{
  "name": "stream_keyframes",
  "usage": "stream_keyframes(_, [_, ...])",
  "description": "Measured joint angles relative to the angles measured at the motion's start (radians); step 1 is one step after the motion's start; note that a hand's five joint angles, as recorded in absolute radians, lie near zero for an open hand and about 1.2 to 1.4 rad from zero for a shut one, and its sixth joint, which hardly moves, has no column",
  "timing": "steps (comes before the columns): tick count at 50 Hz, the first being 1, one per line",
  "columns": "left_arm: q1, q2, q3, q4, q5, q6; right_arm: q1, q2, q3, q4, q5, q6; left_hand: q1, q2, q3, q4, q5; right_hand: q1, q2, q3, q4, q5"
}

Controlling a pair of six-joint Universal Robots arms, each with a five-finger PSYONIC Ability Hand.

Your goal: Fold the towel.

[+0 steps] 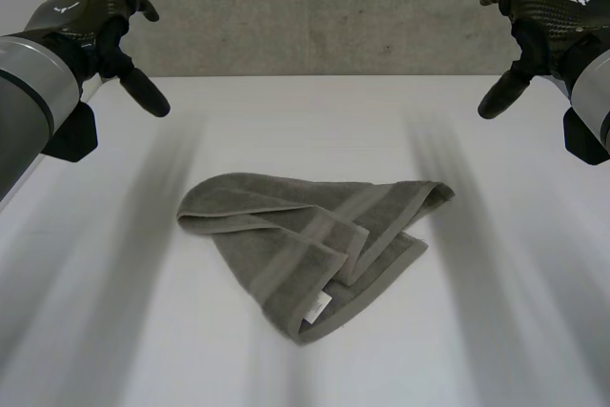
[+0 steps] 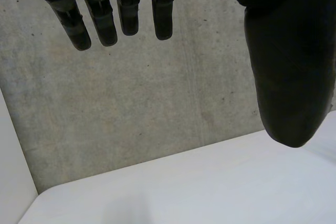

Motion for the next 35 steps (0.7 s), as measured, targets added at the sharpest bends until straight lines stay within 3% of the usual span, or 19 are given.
stream_keyframes(22, [0.0,-0.001,-0.004,0.002,0.001,0.002,0.003,0.003,0.0,0.003,-0.011,-0.001,0.0,0.0,0.0,0.0,0.0,0.0,0.0,0.0,0.0,0.0])
stream_keyframes(30, [0.01,-0.081,0.005,0.007,0.041,0.027,0.03,0.008,0.002,0.075,-0.147,0.006,0.0,0.0,0.0,0.0,0.0,0.0,0.0,0.0,0.0,0.0])
stream_keyframes(35, [0.046,-0.201,0.022,0.004,0.138,0.085,0.047,0.024,0.025,0.106,-0.25,0.012,0.0,0.0,0.0,0.0,0.0,0.0,0.0,0.0,0.0,0.0])
